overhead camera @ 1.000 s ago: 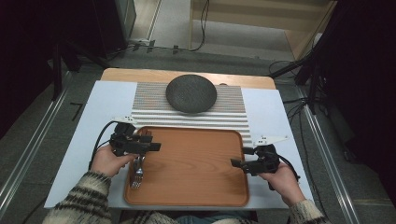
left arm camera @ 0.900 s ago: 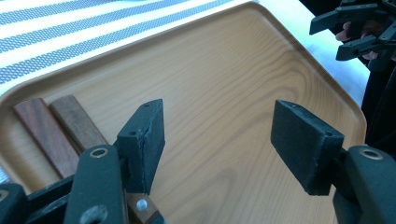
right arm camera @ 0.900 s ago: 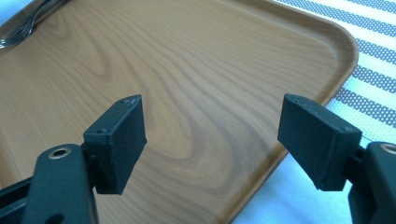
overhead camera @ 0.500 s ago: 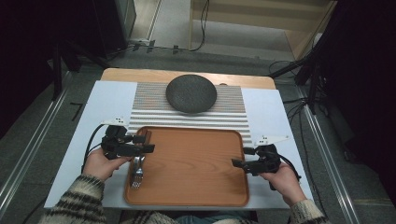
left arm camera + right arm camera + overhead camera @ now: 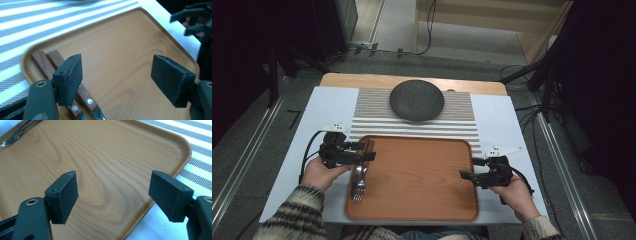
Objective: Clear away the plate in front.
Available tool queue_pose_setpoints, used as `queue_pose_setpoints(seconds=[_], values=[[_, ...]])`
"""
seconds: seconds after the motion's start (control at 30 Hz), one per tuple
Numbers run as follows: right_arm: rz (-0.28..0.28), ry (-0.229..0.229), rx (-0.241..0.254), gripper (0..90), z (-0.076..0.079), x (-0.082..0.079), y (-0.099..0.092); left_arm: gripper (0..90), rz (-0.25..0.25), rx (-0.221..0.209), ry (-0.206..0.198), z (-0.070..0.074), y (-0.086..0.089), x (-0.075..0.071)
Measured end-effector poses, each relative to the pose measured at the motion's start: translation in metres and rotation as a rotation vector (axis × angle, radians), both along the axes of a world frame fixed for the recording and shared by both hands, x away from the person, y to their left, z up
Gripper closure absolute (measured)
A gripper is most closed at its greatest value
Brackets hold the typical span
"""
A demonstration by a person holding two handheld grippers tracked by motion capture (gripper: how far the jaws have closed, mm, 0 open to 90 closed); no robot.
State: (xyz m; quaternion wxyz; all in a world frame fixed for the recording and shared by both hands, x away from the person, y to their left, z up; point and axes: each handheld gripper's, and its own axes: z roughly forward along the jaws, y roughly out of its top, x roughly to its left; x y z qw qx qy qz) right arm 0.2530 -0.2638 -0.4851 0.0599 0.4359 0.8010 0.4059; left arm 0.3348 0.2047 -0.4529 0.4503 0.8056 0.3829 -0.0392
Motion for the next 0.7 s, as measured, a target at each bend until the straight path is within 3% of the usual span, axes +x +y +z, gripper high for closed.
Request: queue_pose_setpoints(seconds=[0.37, 0.47, 0.57, 0.63, 0.7], values=[[-0.039, 0.0, -0.003, 21.6, 0.0, -0.009, -0.002, 25.6, -0.01, 0.01, -0.018, 0.0, -0.016, 0.015], [-0.044, 0.0, -0.003, 21.6, 0.0, -0.01, -0.003, 25.7, -0.007, 0.027, 0.008, -0.001, -0.021, 0.021], [-0.044, 0.001, -0.003, 21.6, -0.001, -0.009, -0.003, 25.6, -0.024, 0.013, 0.006, -0.001, -0.027, 0.026], [-0.045, 0.006, -0.002, 21.6, -0.001, -0.009, -0.003, 25.2, -0.028, -0.025, 0.005, -0.001, -0.03, 0.03], [-0.047, 0.002, -0.003, 21.6, -0.001, -0.009, -0.004, 24.6, -0.036, -0.037, 0.013, -0.001, -0.034, 0.033]])
